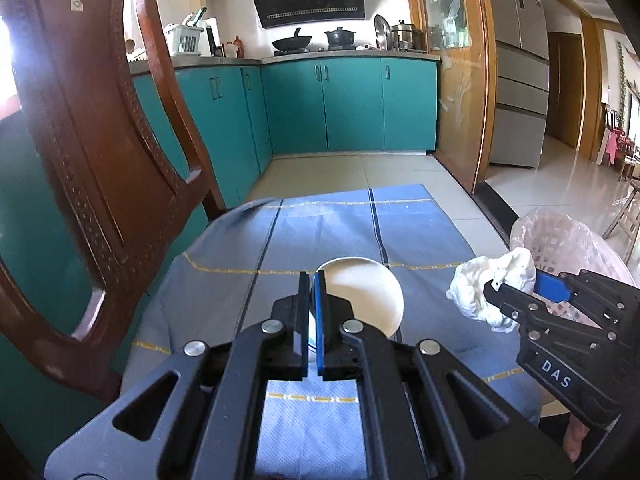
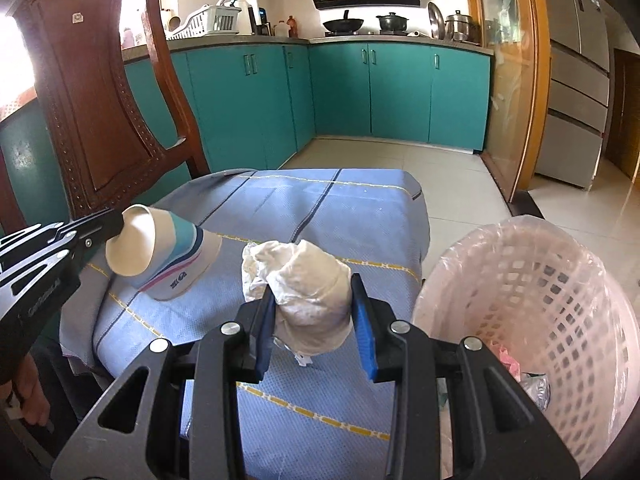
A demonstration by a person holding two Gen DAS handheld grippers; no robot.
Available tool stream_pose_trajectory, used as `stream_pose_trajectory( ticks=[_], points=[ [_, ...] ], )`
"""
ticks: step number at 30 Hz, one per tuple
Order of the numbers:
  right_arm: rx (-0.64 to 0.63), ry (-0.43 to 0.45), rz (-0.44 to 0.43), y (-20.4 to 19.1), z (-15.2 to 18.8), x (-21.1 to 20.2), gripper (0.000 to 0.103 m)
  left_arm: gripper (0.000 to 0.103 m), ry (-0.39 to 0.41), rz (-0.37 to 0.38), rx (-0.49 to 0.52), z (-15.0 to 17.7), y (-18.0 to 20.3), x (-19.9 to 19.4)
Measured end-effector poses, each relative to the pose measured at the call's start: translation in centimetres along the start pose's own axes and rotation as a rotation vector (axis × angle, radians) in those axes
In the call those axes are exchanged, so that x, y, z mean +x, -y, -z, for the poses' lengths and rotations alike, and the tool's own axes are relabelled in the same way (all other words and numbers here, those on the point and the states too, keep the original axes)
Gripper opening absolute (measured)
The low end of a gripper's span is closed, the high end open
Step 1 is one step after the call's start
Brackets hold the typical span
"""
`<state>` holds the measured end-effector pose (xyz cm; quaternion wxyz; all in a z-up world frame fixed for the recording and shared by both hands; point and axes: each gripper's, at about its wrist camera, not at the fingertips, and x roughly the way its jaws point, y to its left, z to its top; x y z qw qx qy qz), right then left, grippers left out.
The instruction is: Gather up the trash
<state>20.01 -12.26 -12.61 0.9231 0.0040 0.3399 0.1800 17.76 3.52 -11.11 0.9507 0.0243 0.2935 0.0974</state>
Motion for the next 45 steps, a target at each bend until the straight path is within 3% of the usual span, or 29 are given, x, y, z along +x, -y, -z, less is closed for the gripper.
stream_pose_trajectory(
  ticks=[45],
  points=[
    [-0.066, 0.054, 0.041, -1.8, 0.0, -0.9, 0.035, 0.004, 0.022, -0.050, -0.007, 0.9, -0.6, -1.2]
  ],
)
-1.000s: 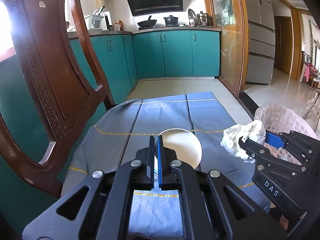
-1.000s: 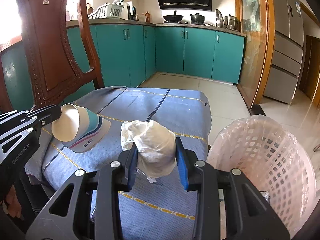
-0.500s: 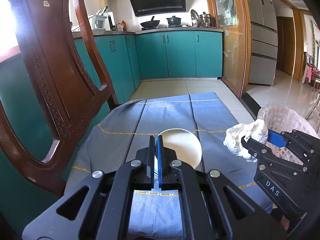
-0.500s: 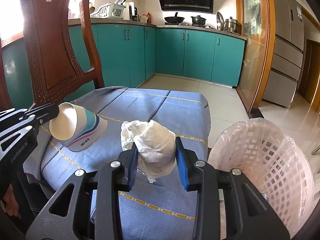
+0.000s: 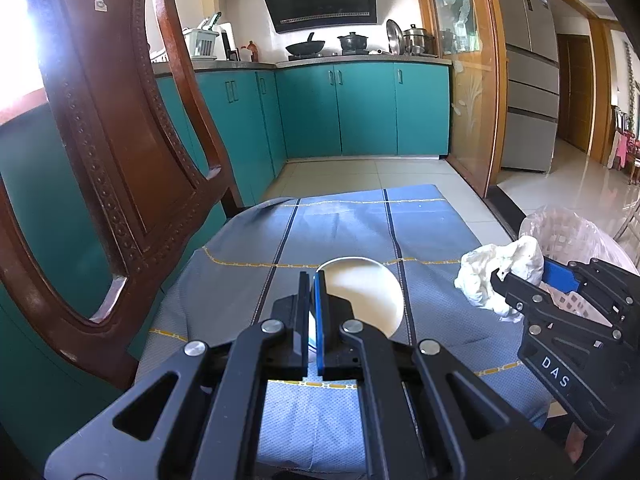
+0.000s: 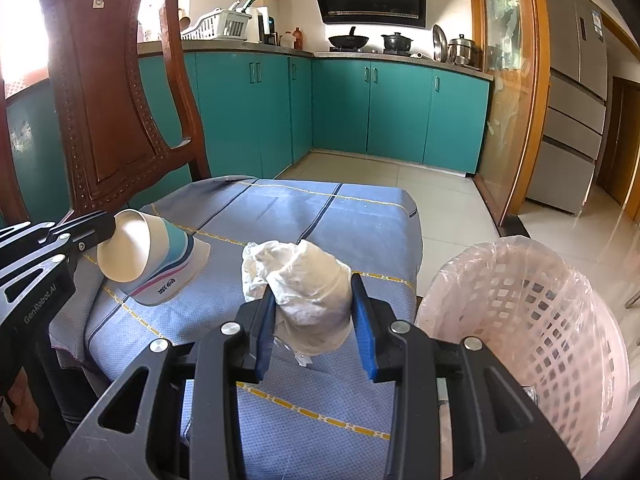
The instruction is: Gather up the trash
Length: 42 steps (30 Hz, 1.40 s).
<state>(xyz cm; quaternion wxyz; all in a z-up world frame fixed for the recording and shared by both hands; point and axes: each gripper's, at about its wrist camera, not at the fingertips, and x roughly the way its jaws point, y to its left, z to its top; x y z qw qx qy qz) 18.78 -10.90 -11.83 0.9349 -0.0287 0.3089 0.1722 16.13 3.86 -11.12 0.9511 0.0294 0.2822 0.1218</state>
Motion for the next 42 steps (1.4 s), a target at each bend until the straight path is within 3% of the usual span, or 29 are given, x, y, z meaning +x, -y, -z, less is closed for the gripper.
stream_pose_trajectory(
  ticks=[13, 19, 24, 31, 38, 42],
  points=[
    [0.096, 0.078, 0.005, 2.7, -0.3, -1.9, 0.035, 0.004, 0.041, -0.018, -0.001, -0.6, -0.1, -1.4],
    [0.135, 0.127, 0.076, 5.5, -0.3, -3.5, 0.035, 0.003, 0.064, 0.010, 0.017, -1.0, 1.1, -2.0],
    [0.229, 0.185, 0.164, 10.3, 0.7, -6.0, 0.035, 0.003, 0.088, 0.052, 0.042, -1.6, 3.0, -2.8],
    [0.384, 0.162, 0.247, 16.7, 4.4, -8.9, 0.035, 0.003, 0.136, 0.175, 0.087, -3.0, 7.7, -3.3],
    [0.458, 0.176, 0.284, 18.4, 5.8, -10.2, 0.035, 0.003, 0.094, 0.467, 0.153, -3.2, 15.3, -2.7],
    [0.510, 0.179, 0.284, 19.4, 6.1, -10.3, 0.035, 0.003, 0.053, 0.551, 0.216, -2.2, 19.2, -1.8]
  ],
)
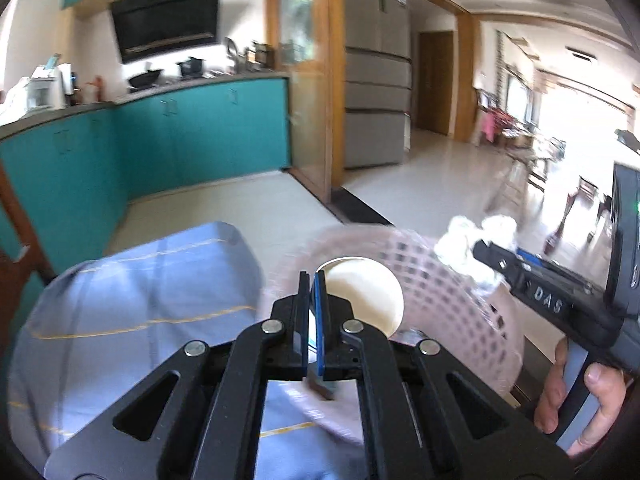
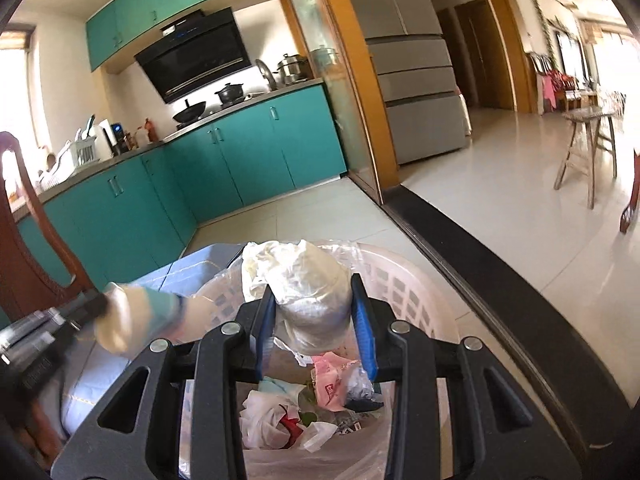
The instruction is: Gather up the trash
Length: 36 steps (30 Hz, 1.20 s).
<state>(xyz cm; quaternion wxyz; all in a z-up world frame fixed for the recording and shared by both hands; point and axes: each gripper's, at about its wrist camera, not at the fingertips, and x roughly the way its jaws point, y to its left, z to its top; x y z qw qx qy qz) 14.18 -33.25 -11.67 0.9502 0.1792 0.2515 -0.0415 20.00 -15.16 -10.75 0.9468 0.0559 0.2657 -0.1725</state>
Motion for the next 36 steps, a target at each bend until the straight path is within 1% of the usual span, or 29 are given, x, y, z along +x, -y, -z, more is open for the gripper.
stream_pose_trajectory(
  ticks=[4, 5, 6, 7, 8, 9, 10, 12, 13, 15, 16, 18, 19, 20, 23, 24, 26, 28, 30, 32, 36],
  points=[
    [0.024, -0.018, 0.000, 0.6, -0.1, 0.3, 0.035, 0.004, -0.068, 0.037, 0.018, -0.1, 1.4, 3.0],
    [0.022, -0.024, 0.000, 0.6, 0.0, 0.5, 0.035, 0.008, -0.093, 0.038, 0.013, -0.1, 1.6, 3.8],
    [0.017, -0.032, 0.000, 0.6, 0.1, 0.6, 0.035, 0.022, -0.100, 0.031, 0.006, -0.2, 1.5, 4.1],
    [0.012, -0.039, -0.004, 0.6, 0.1, 0.7, 0.035, 0.033, -0.101, 0.018, -0.005, -0.2, 1.1, 4.2],
    [0.008, -0.046, -0.008, 0.5, 0.0, 0.8, 0.036, 0.053, -0.089, -0.003, -0.031, -0.2, 0.5, 3.9],
    [-0.001, -0.064, -0.016, 0.2, 0.1, 1.2, 0.038, 0.058, -0.073, -0.013, -0.058, -0.3, -0.1, 3.5],
    [-0.006, -0.075, -0.016, 0.1, 0.1, 1.4, 0.039, 0.058, -0.063, -0.016, -0.081, -0.3, -0.8, 3.0],
    [-0.022, -0.100, -0.012, -0.4, 0.3, 1.9, 0.042, 0.061, -0.059, -0.024, -0.098, -0.4, -1.7, 2.4],
    [-0.027, -0.105, -0.011, -0.7, 0.3, 2.0, 0.043, 0.062, -0.054, -0.040, -0.101, -0.4, -2.1, 1.9],
    [-0.027, -0.108, -0.009, -1.0, 0.4, 2.1, 0.055, 0.074, -0.036, -0.087, -0.105, 0.0, -3.1, 0.5],
    [-0.023, -0.106, -0.008, -1.0, 0.4, 2.1, 0.058, 0.076, -0.028, -0.101, -0.107, 0.3, -3.5, -0.1],
    [-0.007, -0.101, 0.000, -0.8, 0.4, 2.1, 0.069, 0.084, -0.016, -0.125, -0.109, 0.9, -4.2, -1.6],
    [0.007, -0.101, 0.008, -0.6, 0.4, 2.1, 0.071, 0.086, -0.013, -0.135, -0.107, 1.0, -4.5, -2.1],
    [0.019, -0.099, 0.009, -0.4, 0.5, 2.0, 0.073, 0.090, -0.007, -0.160, -0.102, 1.4, -4.9, -3.0],
    [0.055, -0.062, 0.012, 0.0, 0.9, 1.1, 0.079, 0.095, 0.004, -0.222, -0.101, 2.0, -5.9, -5.6],
    [0.041, -0.041, 0.015, -0.4, 1.0, 0.3, 0.082, 0.098, 0.003, -0.245, -0.108, 2.2, -6.2, -6.7],
    [-0.016, -0.029, 0.006, -1.8, 1.6, -1.4, 0.087, 0.100, -0.003, -0.265, -0.115, 2.5, -6.9, -8.7],
    [-0.088, -0.020, 0.016, -3.7, 2.6, -4.6, 0.091, 0.100, -0.004, -0.291, -0.098, 2.8, -7.3, -11.1],
    [-0.120, 0.000, 0.008, -5.6, 3.2, -8.4, 0.099, 0.100, 0.006, -0.317, -0.077, 2.8, -7.4, -13.4],
    [-0.157, 0.013, 0.006, -7.3, 2.9, -10.8, 0.100, 0.100, 0.030, -0.336, -0.071, 2.9, -7.4, -15.7],
    [-0.243, 0.058, 0.068, -10.5, 2.1, -15.3, 0.100, 0.100, 0.091, -0.338, -0.078, 2.7, -7.3, -20.7]
  ],
)
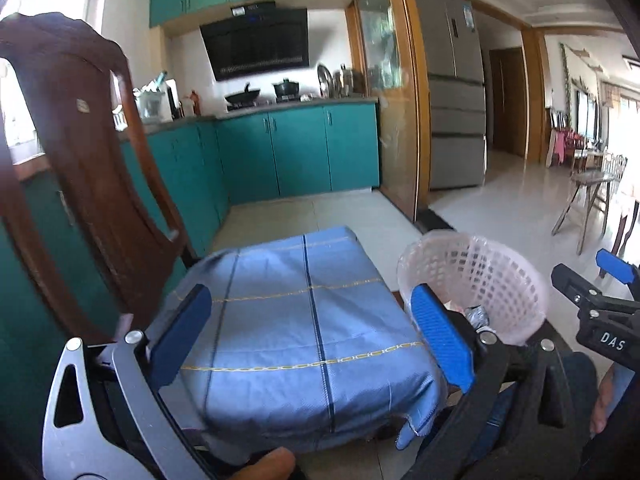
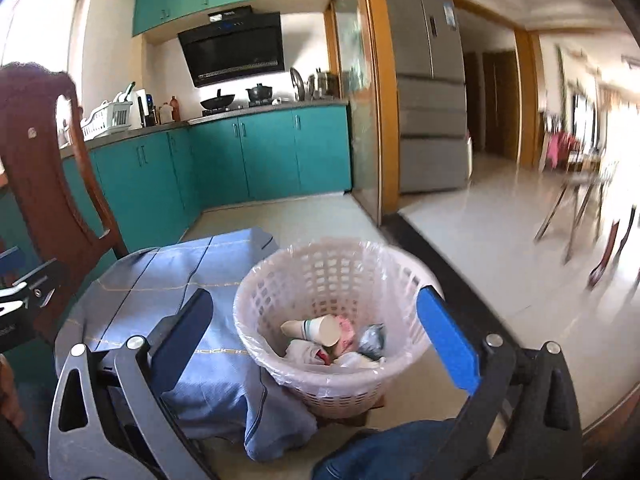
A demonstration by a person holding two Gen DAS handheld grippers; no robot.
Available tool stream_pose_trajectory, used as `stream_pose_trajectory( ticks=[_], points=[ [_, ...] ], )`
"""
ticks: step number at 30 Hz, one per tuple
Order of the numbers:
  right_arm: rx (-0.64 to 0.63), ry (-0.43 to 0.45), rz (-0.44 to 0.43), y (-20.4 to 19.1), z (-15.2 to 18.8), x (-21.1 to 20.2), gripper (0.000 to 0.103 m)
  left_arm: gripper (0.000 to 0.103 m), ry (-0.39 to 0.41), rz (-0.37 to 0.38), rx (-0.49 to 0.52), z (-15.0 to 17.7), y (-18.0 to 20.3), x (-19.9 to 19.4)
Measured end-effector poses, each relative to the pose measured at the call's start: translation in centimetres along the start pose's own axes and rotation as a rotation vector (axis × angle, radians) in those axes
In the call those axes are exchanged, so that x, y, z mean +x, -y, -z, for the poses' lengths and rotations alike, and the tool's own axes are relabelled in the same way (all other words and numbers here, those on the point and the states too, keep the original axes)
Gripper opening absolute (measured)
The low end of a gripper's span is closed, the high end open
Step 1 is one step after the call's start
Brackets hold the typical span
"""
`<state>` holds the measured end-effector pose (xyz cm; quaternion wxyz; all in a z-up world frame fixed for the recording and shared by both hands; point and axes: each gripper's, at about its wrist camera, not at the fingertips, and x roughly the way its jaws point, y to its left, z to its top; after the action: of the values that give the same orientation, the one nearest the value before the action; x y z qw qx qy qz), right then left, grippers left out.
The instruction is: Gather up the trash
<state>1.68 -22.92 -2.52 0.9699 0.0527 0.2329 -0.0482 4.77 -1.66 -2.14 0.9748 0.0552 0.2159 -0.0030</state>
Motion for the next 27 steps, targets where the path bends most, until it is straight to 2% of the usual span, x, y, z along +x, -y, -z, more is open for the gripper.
stream_pose_trajectory(
  ticks=[6, 13, 27],
  points=[
    [-0.035, 0.045, 0.025, -2.1, -1.1, -4.8, 0.100, 0.100, 0.068, -0.009, -0.036, -0.8, -1.6, -5.4],
    [-0.066, 0.086, 0.048, -3.4, -1.3, -8.6, 0.100, 0.100, 0.103, -0.015, -0.053, -0.8, -2.5, -8.6],
    [-0.101, 0.135, 0.063, -4.8, -1.3, -10.8, 0.100, 0.100, 0.116, -0.023, -0.063, -0.7, -3.2, -9.8]
  ],
)
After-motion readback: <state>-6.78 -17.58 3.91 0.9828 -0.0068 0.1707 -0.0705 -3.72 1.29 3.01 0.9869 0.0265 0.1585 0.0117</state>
